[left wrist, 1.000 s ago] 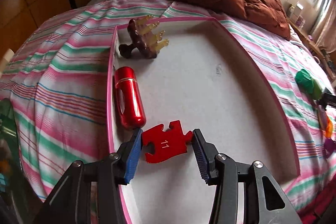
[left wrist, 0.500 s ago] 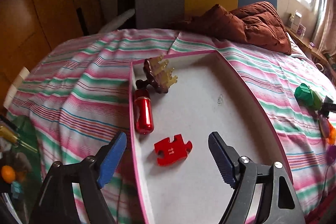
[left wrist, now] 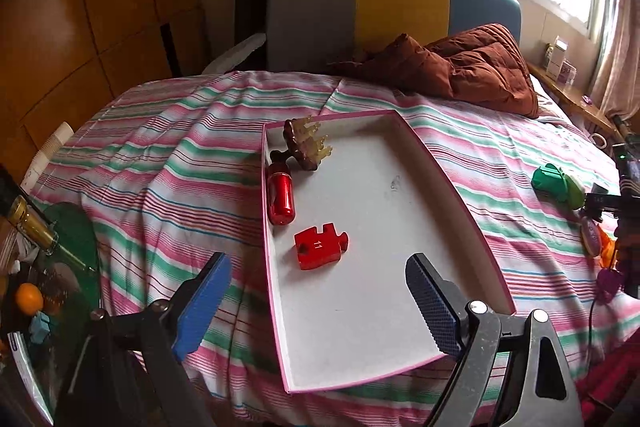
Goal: Organize rigid objects
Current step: 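Carry the black cup with the right tool over the white tray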
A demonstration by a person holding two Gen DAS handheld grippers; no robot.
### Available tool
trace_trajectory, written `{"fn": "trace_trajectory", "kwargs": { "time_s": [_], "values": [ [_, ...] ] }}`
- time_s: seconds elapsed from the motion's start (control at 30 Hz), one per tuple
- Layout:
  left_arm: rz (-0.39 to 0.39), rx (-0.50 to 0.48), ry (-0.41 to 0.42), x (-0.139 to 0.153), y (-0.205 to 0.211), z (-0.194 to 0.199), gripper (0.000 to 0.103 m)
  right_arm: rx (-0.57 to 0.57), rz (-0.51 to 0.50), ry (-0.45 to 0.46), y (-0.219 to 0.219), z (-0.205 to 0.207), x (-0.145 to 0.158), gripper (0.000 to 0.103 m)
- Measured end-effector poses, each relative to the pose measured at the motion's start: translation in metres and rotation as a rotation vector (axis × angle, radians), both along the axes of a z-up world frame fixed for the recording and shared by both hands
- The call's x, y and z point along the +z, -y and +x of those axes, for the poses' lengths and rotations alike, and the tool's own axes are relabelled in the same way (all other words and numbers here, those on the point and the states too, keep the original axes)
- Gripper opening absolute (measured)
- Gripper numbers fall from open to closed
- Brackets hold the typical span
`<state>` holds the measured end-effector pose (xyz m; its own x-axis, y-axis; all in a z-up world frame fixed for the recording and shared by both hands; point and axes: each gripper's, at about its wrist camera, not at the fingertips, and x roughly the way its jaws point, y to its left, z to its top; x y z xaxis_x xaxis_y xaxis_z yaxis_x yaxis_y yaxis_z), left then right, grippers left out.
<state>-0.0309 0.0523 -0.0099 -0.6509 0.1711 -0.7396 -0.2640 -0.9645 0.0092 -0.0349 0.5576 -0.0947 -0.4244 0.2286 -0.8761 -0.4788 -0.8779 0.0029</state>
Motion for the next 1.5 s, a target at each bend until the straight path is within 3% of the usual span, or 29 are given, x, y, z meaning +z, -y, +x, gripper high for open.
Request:
{"fn": "trace_trajectory", "kwargs": {
  "time_s": [0.2,0.47,0.63,0.8,0.93,1.13,1.33,1.5],
  "values": [
    [0.012,0.002,0.024,-0.005,0.001,0.003,0.089,-0.012,-0.009,-0.006,-0.003,-0.001,0.000,0.042],
    [0.018,0.005,0.036,-0.014,0.010,0.009,0.089,-0.059,0.037,0.054,-0.002,-0.005,0.007,0.042],
    [0.039,0.028,0.046,-0.020,0.023,0.008,0.089,-0.102,0.107,-0.019,0.001,0.004,0.042,0.042],
    [0.049,0.067,0.057,-0.027,0.041,0.008,0.089,-0.035,0.125,-0.109,0.029,0.004,0.081,0.042],
    [0.055,0.106,0.073,-0.034,0.059,0.009,0.088,0.069,0.086,-0.162,0.070,-0.003,0.098,0.042],
    [0.056,0.149,0.076,-0.038,0.076,0.008,0.088,0.317,-0.037,-0.203,0.170,-0.011,0.103,0.042],
    [0.060,0.174,0.060,-0.033,0.084,0.009,0.088,0.584,-0.223,-0.135,0.289,-0.022,0.081,0.042],
    [0.063,0.185,0.058,-0.030,0.089,0.008,0.088,0.719,-0.268,-0.048,0.376,-0.027,0.053,0.042]
  ]
}}
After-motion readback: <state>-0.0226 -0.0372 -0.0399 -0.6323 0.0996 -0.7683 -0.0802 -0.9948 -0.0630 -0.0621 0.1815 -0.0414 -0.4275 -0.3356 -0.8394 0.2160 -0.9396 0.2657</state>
